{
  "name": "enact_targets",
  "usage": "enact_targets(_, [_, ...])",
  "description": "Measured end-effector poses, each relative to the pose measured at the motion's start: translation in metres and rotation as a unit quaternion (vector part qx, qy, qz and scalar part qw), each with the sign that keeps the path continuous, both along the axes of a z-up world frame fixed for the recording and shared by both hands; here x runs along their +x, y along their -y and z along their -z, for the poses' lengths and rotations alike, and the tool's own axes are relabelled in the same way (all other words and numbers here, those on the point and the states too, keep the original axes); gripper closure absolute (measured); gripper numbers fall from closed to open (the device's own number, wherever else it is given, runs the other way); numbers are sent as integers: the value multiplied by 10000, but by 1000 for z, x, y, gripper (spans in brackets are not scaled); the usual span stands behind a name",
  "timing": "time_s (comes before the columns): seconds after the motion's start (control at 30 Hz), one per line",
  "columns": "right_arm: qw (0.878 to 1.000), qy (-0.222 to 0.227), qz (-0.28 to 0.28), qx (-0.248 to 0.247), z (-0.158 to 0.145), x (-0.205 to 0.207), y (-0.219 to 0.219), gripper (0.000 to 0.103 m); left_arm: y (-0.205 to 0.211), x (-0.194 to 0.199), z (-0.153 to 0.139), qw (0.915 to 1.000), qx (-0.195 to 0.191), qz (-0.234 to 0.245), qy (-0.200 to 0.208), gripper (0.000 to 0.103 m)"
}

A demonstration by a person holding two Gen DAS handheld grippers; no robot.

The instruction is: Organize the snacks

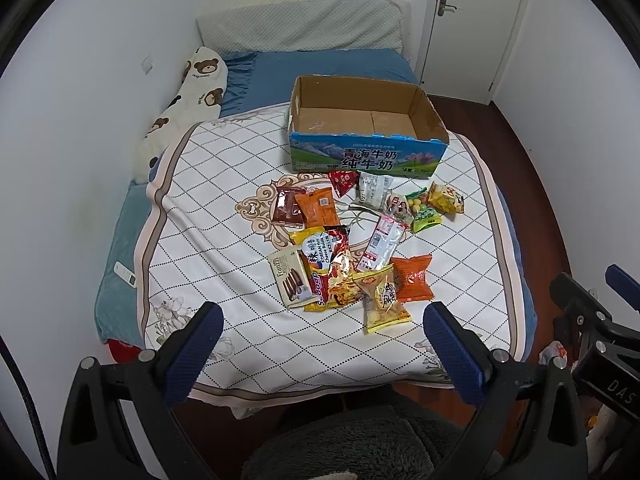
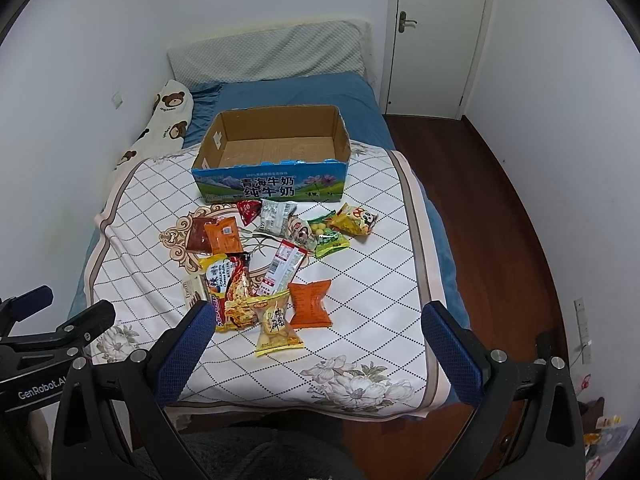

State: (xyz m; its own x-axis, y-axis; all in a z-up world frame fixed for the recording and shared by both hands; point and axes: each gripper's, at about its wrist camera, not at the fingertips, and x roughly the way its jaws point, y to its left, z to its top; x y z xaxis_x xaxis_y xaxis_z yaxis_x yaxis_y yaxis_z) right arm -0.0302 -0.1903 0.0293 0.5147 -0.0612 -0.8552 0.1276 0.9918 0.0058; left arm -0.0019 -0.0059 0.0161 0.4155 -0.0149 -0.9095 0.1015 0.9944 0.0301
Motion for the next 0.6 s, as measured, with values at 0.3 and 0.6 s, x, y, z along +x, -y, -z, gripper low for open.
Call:
enact_targets(0.3, [10000,11,17,34,0,-2,1,0,1,-1,0,10000,-6,-18,-3,1])
enact_targets(0.6, [10000,-2,-24,68,-1,-9,-6,0,-2,-8,1,10000,-14,-31,4,1])
